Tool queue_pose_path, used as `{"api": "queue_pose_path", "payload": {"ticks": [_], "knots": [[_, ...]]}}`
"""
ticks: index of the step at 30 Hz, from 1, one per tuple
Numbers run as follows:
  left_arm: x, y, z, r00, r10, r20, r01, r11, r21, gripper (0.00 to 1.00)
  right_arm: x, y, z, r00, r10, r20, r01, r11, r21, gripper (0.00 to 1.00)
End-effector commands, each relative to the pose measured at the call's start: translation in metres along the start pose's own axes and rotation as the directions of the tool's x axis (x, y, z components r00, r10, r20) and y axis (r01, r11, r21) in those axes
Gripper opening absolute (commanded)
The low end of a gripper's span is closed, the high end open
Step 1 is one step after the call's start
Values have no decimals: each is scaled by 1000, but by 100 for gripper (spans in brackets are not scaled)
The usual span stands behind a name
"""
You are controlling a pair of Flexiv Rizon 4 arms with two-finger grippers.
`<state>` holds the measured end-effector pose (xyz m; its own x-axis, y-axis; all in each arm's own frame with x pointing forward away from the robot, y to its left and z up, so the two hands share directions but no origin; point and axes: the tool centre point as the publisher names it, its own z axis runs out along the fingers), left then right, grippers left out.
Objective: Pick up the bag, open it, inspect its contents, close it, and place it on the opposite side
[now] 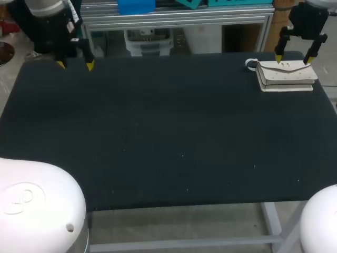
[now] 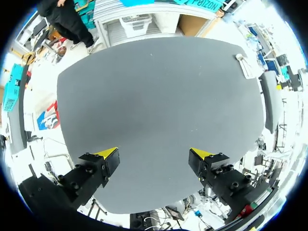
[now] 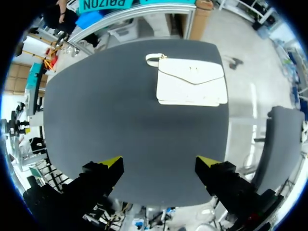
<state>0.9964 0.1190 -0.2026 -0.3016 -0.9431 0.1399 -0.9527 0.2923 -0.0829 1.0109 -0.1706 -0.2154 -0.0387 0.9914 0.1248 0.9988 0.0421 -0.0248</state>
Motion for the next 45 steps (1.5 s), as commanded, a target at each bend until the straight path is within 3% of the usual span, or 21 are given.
{"api": "queue_pose_path", "payload": {"ticks": [1, 12, 17, 23, 38, 41, 45], "knots": [[13, 14, 12, 981, 192, -27, -187, 974, 129, 100, -24, 14, 3, 988, -31, -150, 37, 998, 43, 100], [46, 26, 31, 782, 614, -107, -576, 777, 253, 100, -64, 39, 12, 936, -88, -341, 99, 995, 16, 100], [62, 33, 41, 640, 763, -89, -725, 638, 260, 100, -76, 47, 16, 926, -85, -368, 95, 995, 8, 100], [79, 37, 48, 516, 852, -87, -788, 512, 343, 100, -88, 52, 20, 912, -80, -401, 89, 996, 3, 100], [85, 35, 50, 522, 846, -108, -771, 522, 365, 100, -114, 61, 46, 871, -47, -489, 57, 998, 5, 100], [89, 31, 58, 527, 850, 1, -775, 480, 410, 100, -120, 66, 51, 865, -29, -502, 43, 999, 16, 100], [102, 28, 69, 441, 890, 112, -824, 353, 444, 100, -125, 71, 55, 855, -23, -517, 41, 999, 24, 100]]}}
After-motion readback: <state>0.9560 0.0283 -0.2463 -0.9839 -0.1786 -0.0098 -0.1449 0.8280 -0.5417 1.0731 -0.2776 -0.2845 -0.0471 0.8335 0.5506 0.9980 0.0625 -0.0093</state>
